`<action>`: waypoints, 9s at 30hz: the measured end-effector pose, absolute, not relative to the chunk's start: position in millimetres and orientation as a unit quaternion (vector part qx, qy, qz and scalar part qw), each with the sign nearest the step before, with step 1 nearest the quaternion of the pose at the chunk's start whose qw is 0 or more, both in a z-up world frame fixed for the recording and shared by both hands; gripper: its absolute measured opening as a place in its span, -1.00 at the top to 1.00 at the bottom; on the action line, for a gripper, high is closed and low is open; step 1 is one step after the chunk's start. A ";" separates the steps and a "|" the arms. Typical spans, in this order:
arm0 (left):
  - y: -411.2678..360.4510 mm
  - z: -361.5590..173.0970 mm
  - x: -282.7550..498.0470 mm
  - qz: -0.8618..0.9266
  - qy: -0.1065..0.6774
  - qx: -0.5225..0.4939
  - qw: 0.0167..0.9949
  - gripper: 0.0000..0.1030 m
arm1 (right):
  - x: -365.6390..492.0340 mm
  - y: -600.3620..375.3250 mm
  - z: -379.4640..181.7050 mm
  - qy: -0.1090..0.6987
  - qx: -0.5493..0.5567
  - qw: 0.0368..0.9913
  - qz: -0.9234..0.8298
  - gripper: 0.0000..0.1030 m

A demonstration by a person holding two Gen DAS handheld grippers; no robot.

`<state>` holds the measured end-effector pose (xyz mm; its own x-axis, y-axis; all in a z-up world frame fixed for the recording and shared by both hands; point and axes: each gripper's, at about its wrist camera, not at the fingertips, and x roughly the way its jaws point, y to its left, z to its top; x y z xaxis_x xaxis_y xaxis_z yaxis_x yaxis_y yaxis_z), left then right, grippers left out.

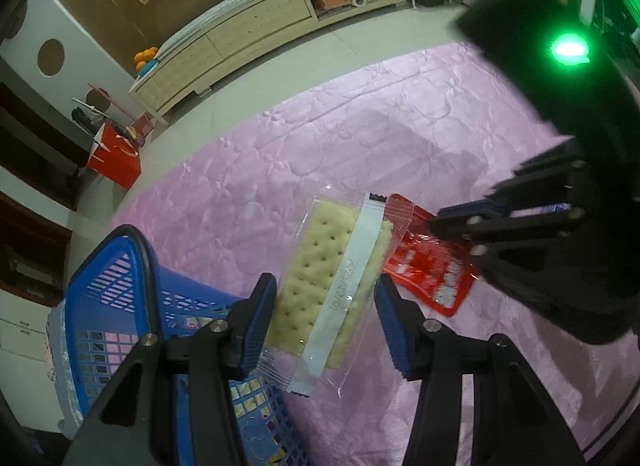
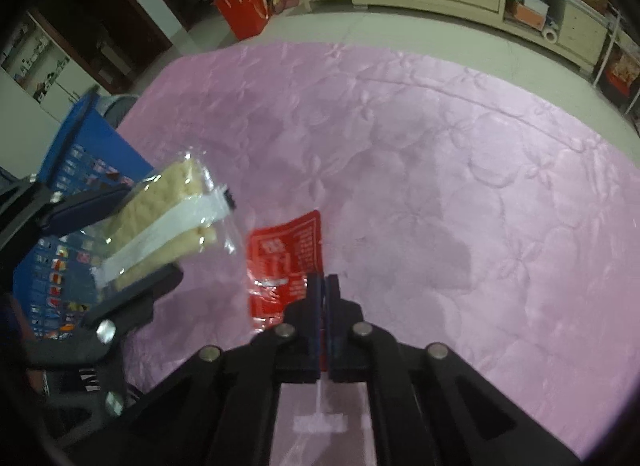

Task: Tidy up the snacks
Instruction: 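Grasp the red cracker pack with the right tool while the left tool holds the cracker sleeve, then carry the cracker sleeve and red pack over the basket with both tools, then release the red pack with the right tool while the left tool lowers the cracker sleeve, then open the left tool and move both tools toward the blue gum tube, then grasp the blue gum tube with the right tool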

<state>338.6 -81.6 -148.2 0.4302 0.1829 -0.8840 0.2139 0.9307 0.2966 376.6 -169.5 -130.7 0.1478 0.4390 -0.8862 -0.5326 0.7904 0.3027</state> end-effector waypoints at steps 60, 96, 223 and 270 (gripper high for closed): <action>124.5 28.2 138.0 0.020 0.408 -0.007 0.913 0.06 | 203.8 -46.1 75.3 0.430 -0.176 0.820 0.334 0.94; 174.2 -30.5 180.5 0.027 0.459 -0.048 0.887 0.06 | 273.2 16.7 -8.3 0.465 -0.175 0.809 0.314 -0.76; -99.7 -59.9 196.4 -0.107 0.455 0.044 0.883 -0.99 | 215.2 -283.2 -40.0 0.512 -0.007 0.848 0.135 -0.76; -125.7 -130.8 269.8 -0.059 0.526 0.051 0.847 -0.99 | 268.3 -281.0 -96.3 0.510 -0.079 0.830 0.211 0.32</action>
